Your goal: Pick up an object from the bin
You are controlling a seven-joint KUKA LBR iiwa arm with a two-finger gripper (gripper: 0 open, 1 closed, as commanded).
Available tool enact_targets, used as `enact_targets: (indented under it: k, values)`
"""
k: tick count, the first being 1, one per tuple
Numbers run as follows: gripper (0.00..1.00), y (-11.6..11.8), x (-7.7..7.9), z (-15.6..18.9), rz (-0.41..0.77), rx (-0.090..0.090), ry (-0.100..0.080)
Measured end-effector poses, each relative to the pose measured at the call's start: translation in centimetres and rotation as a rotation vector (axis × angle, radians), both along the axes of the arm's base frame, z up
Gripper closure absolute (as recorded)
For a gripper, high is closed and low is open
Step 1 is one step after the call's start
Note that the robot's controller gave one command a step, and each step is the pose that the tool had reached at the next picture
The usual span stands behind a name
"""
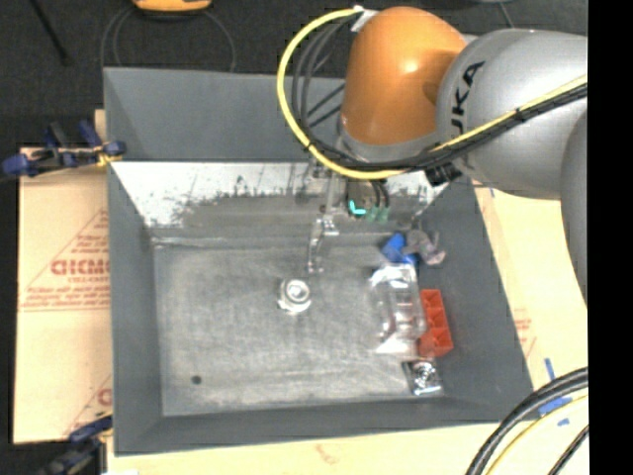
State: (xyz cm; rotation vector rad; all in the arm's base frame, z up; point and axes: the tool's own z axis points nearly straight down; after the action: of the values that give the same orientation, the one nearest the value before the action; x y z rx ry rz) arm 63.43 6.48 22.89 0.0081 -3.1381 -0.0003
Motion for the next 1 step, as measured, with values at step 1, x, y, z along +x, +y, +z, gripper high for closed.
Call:
enact_targets:
  k: [1]
  values:
    - [0.00, -1.49, -1.44, -9.76, -0.225, 0.000, 0.000]
